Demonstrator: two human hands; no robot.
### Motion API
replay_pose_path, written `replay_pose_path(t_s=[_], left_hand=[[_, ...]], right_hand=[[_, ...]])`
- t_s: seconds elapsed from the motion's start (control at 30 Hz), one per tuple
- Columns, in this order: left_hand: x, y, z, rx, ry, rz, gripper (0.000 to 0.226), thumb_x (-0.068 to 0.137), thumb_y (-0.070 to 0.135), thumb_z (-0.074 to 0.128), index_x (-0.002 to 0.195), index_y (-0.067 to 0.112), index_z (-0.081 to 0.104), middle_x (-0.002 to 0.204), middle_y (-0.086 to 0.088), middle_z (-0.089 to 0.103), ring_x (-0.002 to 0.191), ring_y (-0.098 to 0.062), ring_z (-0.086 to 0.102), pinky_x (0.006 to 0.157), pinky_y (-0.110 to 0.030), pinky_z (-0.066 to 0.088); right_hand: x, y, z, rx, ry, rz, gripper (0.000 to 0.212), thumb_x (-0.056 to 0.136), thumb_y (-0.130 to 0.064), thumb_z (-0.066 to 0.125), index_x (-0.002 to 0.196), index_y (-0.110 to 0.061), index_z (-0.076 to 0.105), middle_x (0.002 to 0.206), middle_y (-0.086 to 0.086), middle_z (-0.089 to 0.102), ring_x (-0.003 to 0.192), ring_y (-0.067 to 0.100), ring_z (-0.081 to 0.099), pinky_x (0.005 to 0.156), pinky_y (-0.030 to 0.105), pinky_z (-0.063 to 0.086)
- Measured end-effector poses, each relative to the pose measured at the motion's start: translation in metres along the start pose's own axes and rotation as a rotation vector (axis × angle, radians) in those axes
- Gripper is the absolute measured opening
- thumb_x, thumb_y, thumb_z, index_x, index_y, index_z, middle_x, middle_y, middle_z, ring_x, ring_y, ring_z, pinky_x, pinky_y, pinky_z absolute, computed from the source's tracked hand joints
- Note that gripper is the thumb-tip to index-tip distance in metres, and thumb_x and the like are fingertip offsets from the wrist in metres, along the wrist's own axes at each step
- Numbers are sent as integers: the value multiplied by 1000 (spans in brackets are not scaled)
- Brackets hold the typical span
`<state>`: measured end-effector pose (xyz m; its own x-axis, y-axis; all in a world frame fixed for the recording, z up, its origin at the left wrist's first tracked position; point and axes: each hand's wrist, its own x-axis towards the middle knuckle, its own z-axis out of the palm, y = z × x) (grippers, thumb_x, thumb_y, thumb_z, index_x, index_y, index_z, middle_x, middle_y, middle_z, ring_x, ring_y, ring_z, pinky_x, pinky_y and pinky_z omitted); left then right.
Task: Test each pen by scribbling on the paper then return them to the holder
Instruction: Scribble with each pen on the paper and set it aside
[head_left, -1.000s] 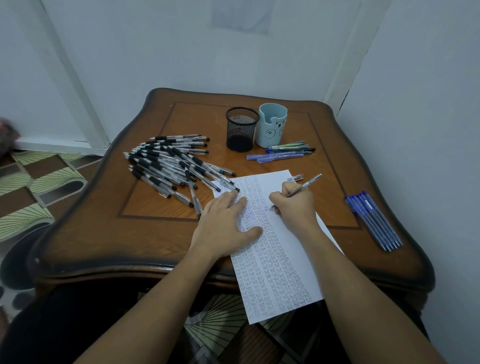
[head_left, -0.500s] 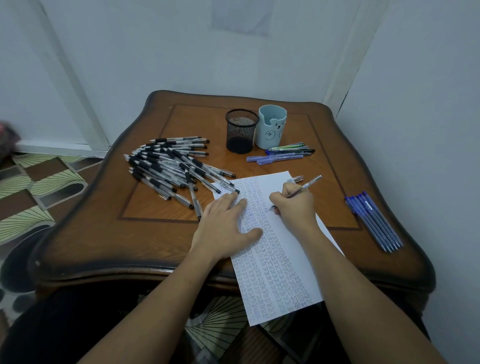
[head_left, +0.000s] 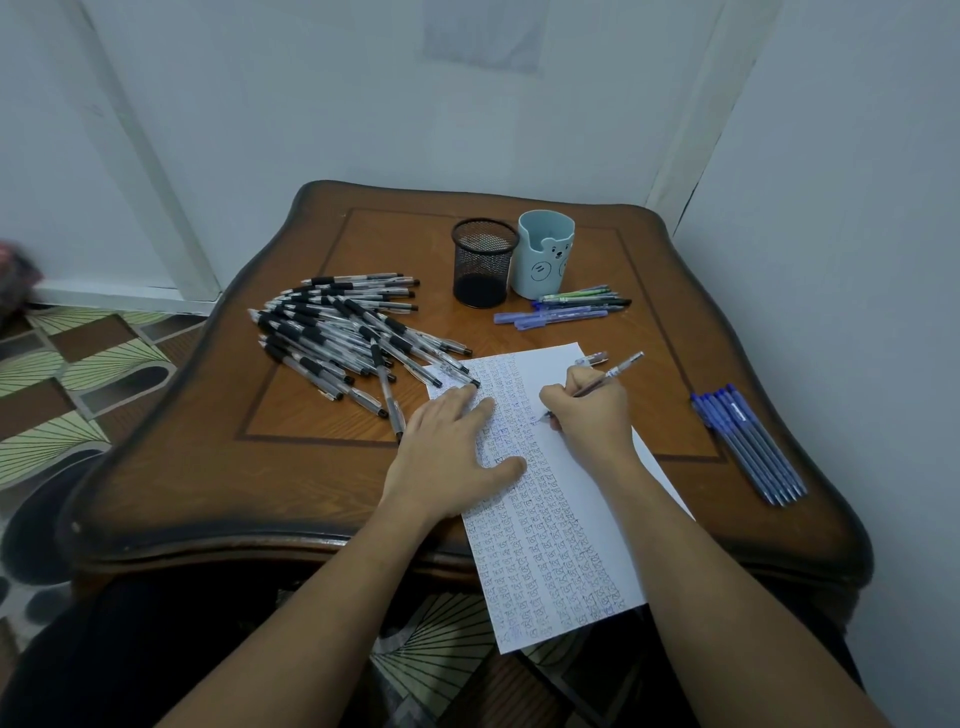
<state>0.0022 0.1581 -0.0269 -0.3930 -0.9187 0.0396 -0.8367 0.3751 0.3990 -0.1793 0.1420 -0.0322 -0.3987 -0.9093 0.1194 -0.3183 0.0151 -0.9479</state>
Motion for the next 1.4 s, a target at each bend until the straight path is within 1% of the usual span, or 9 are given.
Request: replay_pose_path(t_s=[0.17,0.27,0.37,0.5,0.57,0.67,0.87,1.07,1.4], left_hand=[[0,-1,0,3,-6,4,83,85,69,48,152,28,24,162,4,11,147,-14,7,118,-37,1],[0,-1,1,3,-5,12,83,85,69,48,152,27,24,162,3,11,147,-15,7,118,-38,2],[-1,-2,0,-4,-5,12,84,85,70,47,152,27,24,162,3,12,147,-15,7,118,-38,2],[-2,-2,-1,-16,-15,18,84,85,69,46,153,25,23,162,3,10,147,-15,6,119,-37,3],[-2,-2,-2,-21,-15,18,84,85,68,47,153,25,22,162,3,9,147,-15,6,119,-36,3],[-3,-1,-3,-21,-13,27,84,86,69,46,153,26,21,162,3,9,148,-15,6,119,-36,3],[-1,-5,2,2,-39,65,83,87,72,38,154,27,18,162,6,8,148,-9,2,121,-36,-1],[-1,-5,0,-115,8,58,72,93,62,41,153,28,22,160,10,17,147,-5,7,119,-33,1],[-10,-7,-3,-470,178,-5,43,95,42,55,137,35,50,143,18,41,142,-8,23,119,-32,12]], right_hand=[[8,-2,-5,154,49,99,42,87,2,61,54,-14,38,41,-4,42,38,8,50,48,24,43],[5,-12,-7,201,58,115,40,95,-37,64,66,-12,52,49,-2,55,43,6,53,46,24,47],[6,-18,-17,324,15,175,51,77,-68,50,78,-18,58,50,-2,50,42,7,45,41,18,37],[23,-12,-38,314,56,138,29,95,-38,62,74,-18,65,60,-3,59,52,8,49,44,18,37],[33,-3,-50,36,64,-19,9,96,-13,65,90,-17,70,83,-4,68,79,12,61,66,17,49],[49,12,-62,-341,-47,-177,30,91,5,62,115,-12,65,114,2,67,107,19,62,91,30,50],[56,16,-55,-580,-114,-313,31,86,3,62,93,-27,62,85,2,66,84,28,59,71,34,47],[31,-12,-47,-341,-246,-288,23,86,-1,66,92,-23,63,90,-2,67,85,12,62,73,25,47],[-21,-34,-18,82,-550,-61,26,75,5,75,94,-10,66,85,8,70,77,15,65,75,37,59]])
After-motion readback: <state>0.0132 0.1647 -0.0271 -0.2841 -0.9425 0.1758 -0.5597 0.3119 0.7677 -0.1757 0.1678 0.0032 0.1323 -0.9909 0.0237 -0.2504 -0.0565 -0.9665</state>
